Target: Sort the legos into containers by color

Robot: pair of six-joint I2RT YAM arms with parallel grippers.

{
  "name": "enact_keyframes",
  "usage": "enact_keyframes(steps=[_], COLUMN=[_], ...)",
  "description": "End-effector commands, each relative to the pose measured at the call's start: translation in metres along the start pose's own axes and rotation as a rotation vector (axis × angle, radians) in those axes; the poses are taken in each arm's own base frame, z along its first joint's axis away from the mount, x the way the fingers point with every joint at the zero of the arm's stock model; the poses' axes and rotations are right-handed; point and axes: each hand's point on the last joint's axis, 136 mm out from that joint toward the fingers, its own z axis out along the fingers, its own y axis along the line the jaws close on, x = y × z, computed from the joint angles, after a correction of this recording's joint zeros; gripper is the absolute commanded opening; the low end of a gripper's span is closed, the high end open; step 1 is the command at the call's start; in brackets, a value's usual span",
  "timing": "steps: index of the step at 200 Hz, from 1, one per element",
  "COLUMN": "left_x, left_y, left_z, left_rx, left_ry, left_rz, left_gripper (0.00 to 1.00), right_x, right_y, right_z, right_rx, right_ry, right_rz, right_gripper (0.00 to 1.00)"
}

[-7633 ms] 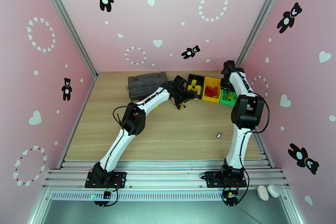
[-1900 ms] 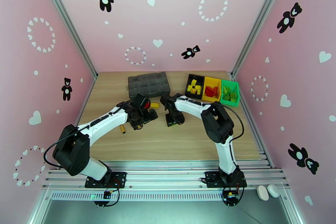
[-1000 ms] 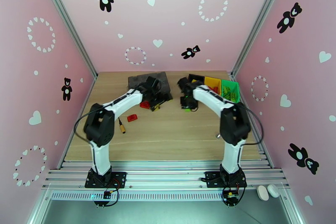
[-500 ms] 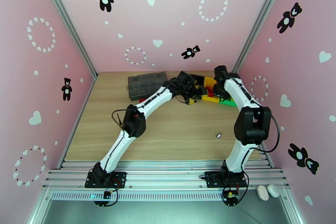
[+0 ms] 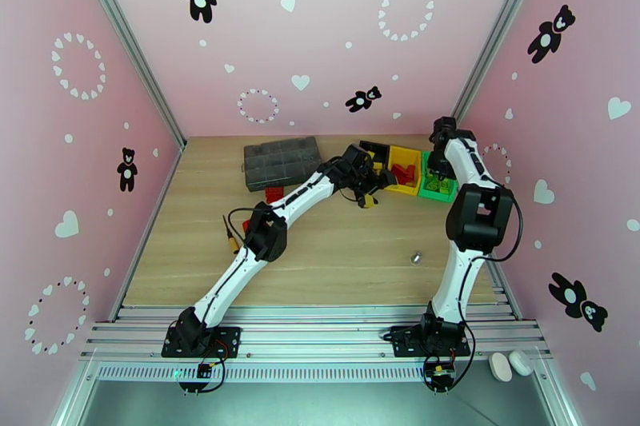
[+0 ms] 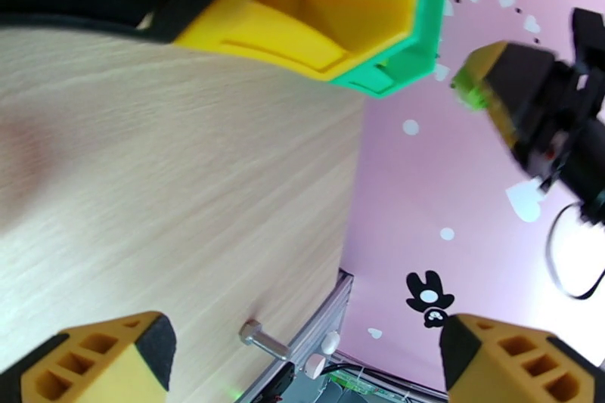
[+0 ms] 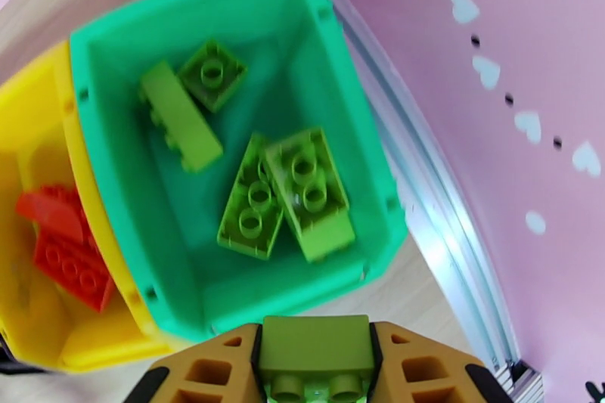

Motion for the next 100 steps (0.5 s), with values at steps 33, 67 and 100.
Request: enact_keyframes(steps=[33, 67, 100], left_x=[-0.009, -0.017, -0.025], left_y=[-0.013, -0.009, 0.003], left_z=[-0.042, -0.077, -0.13], left_rx=[-0.087, -0.186, -0.34], left_ry=[-0.118, -0.203, -0.313], left_rz=[0.056, 0.106, 0.161], left_gripper=[0.98, 0.97, 0.95], right_x=[-0.006, -0.004, 0.004], right_y=[0.012, 0.024, 0.044], right_z=[0.017, 0.009, -0.02], right_rx=[-0.06, -0.124, -0.201], right_ry=[0.044, 0.047, 0.009], right_rz=[-0.011, -0.016, -0.045], right_gripper=[0.46, 0.53, 0.61])
